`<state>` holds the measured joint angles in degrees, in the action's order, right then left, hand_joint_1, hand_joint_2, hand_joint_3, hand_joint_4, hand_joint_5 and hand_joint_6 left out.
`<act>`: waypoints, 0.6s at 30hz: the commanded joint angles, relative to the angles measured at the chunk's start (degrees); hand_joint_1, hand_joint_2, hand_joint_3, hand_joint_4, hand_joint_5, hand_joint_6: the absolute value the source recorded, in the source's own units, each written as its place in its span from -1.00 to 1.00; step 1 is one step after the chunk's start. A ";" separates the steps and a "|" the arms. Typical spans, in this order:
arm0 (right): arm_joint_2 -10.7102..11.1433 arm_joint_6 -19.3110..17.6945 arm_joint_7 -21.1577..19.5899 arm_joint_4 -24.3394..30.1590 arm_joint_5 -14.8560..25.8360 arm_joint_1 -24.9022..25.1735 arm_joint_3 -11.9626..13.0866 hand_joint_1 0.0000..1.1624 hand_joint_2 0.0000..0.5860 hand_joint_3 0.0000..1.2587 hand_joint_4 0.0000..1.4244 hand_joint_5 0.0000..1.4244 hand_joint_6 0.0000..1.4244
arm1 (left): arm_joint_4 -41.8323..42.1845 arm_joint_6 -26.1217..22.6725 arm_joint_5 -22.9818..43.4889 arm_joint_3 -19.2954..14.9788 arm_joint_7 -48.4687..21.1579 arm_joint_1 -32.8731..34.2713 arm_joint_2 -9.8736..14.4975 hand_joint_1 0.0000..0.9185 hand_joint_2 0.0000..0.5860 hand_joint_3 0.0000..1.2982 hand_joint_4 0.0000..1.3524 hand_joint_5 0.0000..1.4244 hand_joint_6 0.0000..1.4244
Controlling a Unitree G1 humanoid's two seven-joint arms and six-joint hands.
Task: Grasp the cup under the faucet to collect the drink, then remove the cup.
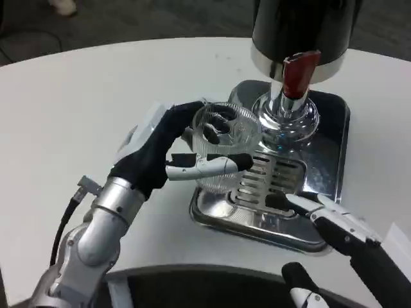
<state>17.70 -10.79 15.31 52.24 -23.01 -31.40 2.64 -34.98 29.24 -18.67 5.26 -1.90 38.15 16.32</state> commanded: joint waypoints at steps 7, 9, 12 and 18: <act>-0.48 -0.56 -0.01 1.76 1.32 -2.03 1.94 -0.24 0.73 -0.69 -0.77 -0.88 -0.91 | -9.05 3.00 -3.32 2.88 6.83 7.15 -2.70 0.18 -0.57 0.24 0.38 0.52 0.10; -0.49 -0.62 -0.01 1.88 1.47 -2.26 2.19 -0.24 0.73 -0.68 -0.77 -0.88 -0.91 | -10.54 3.25 -3.64 3.26 7.78 7.98 -3.14 0.18 -0.57 0.24 0.37 0.52 0.10; -0.56 -0.69 -0.08 2.09 1.70 -2.58 2.65 -0.24 0.73 -0.68 -0.77 -0.88 -0.91 | -12.39 3.63 -4.17 3.56 9.10 8.85 -3.91 0.18 -0.57 0.24 0.37 0.52 0.10; -0.74 -1.05 -0.18 2.28 2.27 -3.40 3.56 -0.24 0.73 -0.67 -0.76 -0.88 -0.91 | -14.27 3.90 -4.59 4.36 11.46 9.88 -5.58 0.17 -0.54 0.24 0.37 0.52 0.10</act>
<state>17.37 -10.79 15.31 53.72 -21.25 -33.68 5.70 -48.76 31.37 -23.06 9.20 7.60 46.25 11.46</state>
